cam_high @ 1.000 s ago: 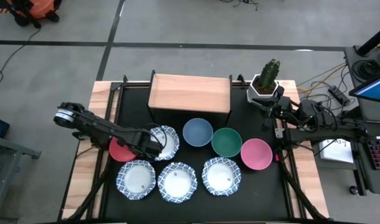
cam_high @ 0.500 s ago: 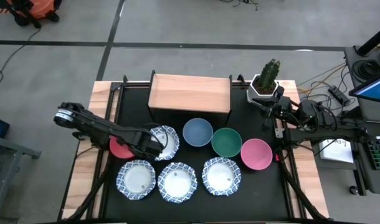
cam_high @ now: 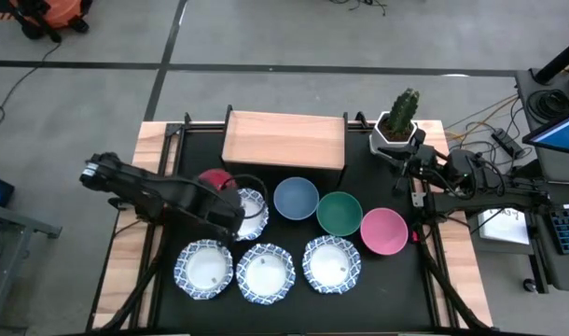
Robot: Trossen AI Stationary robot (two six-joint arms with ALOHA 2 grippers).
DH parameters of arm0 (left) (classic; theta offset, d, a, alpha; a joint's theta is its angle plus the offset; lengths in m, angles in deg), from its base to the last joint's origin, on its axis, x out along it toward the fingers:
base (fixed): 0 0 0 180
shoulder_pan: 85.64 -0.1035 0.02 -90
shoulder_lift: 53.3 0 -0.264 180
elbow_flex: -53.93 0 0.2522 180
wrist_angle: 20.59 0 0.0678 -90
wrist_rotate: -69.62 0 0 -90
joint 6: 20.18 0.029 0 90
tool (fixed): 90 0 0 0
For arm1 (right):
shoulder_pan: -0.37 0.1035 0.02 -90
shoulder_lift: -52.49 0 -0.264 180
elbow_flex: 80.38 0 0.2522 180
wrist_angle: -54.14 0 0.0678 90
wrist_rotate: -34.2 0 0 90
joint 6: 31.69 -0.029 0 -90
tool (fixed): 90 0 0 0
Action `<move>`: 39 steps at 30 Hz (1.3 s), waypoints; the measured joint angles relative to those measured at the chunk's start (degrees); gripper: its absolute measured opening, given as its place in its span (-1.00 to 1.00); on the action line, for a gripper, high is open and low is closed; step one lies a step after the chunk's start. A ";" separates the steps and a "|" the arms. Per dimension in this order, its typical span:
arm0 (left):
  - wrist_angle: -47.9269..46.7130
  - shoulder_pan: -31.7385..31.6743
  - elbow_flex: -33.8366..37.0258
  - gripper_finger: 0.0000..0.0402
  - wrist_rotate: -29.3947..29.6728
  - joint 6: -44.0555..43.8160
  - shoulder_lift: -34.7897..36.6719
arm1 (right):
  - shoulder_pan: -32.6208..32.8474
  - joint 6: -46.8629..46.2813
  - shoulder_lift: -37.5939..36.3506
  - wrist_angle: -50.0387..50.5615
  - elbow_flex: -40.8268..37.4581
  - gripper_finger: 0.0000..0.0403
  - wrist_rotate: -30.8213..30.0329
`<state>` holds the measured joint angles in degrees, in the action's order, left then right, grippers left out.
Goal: Place and stack bowls onto a shelf
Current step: Put the orange bowl on the shelf
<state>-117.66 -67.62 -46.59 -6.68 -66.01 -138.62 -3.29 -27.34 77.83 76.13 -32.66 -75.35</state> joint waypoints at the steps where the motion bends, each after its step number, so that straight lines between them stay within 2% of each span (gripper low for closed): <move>1: 1.13 -0.03 -1.29 -1.00 3.29 4.08 0.01 | -0.01 0.23 0.00 0.00 0.00 -0.65 0.00; 4: 7.62 -0.48 -3.42 -1.00 11.84 18.59 0.01 | -0.02 0.29 0.00 0.00 0.00 -0.65 0.00; 6: 13.78 -1.33 -3.65 -1.00 15.42 29.42 0.03 | 0.00 0.38 0.00 0.01 0.00 -0.65 0.00; 10: 23.22 -5.56 -3.54 -1.00 16.06 47.00 -0.53 | -0.01 0.40 0.00 0.01 0.00 -0.65 0.00; 14: 23.53 -12.01 -3.45 -1.00 16.05 56.47 -1.80 | 0.00 0.40 0.00 0.15 -0.02 -0.65 0.00; 20: 22.78 -23.49 -3.45 -1.00 16.23 61.45 -4.54 | 0.00 0.84 0.00 0.90 -0.02 -0.65 0.00; 26: 21.64 -32.18 -3.45 -1.00 15.53 57.60 -8.66 | 0.00 0.87 -0.01 0.94 -0.02 -0.65 -0.01; 29: 19.88 -33.65 -3.43 -1.00 13.93 57.02 -10.71 | 0.00 0.92 -0.02 0.96 -0.02 -0.65 0.00; 39: 18.70 -34.03 -3.45 -1.00 14.29 57.16 -13.63 | 0.00 1.82 -0.02 1.38 -0.02 -0.65 -0.02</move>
<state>-98.95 -101.65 -50.04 7.61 -8.84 -152.25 -3.29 -25.52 77.81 77.51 -32.68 -75.38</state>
